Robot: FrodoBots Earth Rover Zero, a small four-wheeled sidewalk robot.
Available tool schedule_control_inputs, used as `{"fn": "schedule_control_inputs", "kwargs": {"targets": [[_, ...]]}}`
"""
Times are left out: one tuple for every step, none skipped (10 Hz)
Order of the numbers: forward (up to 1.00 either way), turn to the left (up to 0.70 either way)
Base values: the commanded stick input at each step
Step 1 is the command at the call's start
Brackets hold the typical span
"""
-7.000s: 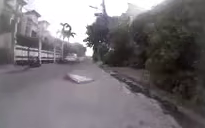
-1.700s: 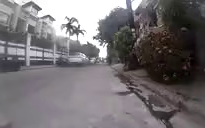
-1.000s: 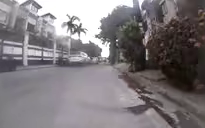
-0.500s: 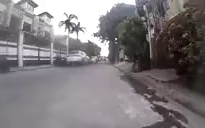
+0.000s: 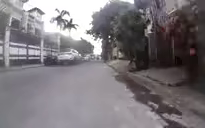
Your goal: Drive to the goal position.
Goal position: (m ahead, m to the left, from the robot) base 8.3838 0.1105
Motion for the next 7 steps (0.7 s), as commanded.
{"fn": "schedule_control_inputs", "kwargs": {"targets": [[1.0,0.0],[1.0,0.0],[1.0,0.0],[1.0,0.0],[1.0,0.0],[1.0,0.0],[1.0,0.0]]}}
